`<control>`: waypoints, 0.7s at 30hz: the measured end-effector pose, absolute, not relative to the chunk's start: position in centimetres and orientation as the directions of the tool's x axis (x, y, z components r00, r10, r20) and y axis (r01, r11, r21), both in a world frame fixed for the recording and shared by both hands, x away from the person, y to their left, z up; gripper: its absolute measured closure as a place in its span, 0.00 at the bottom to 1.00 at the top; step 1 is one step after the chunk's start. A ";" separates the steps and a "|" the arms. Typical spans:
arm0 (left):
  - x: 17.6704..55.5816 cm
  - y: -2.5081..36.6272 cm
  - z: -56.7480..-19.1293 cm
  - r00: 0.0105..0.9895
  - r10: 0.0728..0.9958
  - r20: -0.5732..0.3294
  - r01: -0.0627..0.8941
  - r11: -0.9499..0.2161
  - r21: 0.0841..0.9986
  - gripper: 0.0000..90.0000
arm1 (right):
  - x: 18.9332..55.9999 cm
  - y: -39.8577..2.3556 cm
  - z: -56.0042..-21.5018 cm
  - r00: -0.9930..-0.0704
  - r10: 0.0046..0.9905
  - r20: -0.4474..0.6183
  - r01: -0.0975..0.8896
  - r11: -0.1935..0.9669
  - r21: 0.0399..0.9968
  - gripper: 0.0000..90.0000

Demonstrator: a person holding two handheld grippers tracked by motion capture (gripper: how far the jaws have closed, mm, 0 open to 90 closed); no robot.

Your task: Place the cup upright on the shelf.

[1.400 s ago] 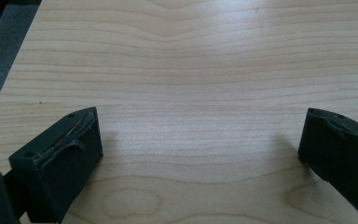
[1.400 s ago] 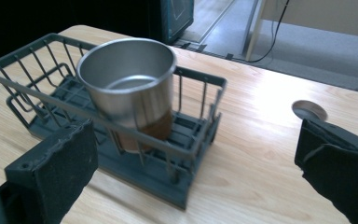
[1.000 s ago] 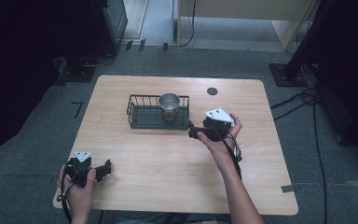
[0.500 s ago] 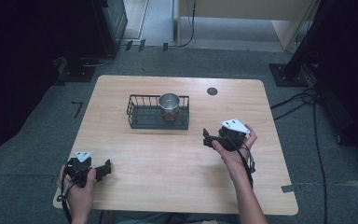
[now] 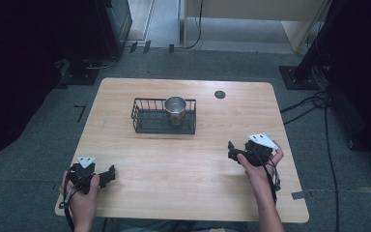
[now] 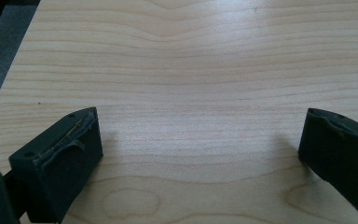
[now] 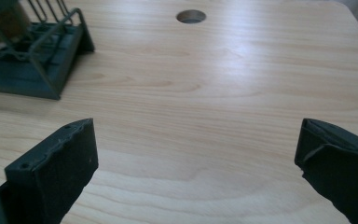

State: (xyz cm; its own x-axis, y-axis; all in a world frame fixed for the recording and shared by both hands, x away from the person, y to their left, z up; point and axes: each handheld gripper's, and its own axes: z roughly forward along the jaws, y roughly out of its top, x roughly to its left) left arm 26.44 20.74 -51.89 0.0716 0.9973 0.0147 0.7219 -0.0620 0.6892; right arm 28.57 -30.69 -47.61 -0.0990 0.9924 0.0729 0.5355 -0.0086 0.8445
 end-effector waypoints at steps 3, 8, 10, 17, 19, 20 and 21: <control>26.4 20.7 -51.9 0.072 0.997 0.015 0.722 -0.062 0.689 0.00 | 28.0 -31.9 -48.1 -0.073 0.995 0.075 0.543 -0.023 0.840 0.00; 26.4 20.7 -51.9 0.072 0.997 0.015 0.722 -0.062 0.689 0.00 | 27.1 -33.8 -48.7 -0.033 0.996 0.077 0.554 -0.046 0.831 0.00; 26.4 20.7 -51.9 0.072 0.997 0.015 0.722 -0.062 0.689 0.00 | 26.7 -34.5 -48.9 -0.022 0.997 0.072 0.560 -0.047 0.827 0.00; 26.4 20.7 -51.9 0.072 0.997 0.015 0.722 -0.062 0.689 0.00 | 25.1 -36.7 -49.8 0.015 0.998 0.059 0.579 -0.057 0.813 0.00; 26.4 20.7 -51.9 0.072 0.997 0.015 0.722 -0.062 0.689 0.00 | 24.6 -37.3 -50.2 0.027 0.998 0.063 0.587 -0.067 0.807 0.00; 26.4 20.8 -51.9 0.073 0.997 0.016 0.722 -0.064 0.689 0.00 | 24.2 -37.7 -50.5 0.029 0.998 0.059 0.595 -0.065 0.801 0.00; 26.4 20.7 -51.9 0.072 0.997 0.015 0.722 -0.063 0.689 0.00 | 24.0 -37.9 -50.7 0.032 0.998 0.057 0.601 -0.065 0.797 0.00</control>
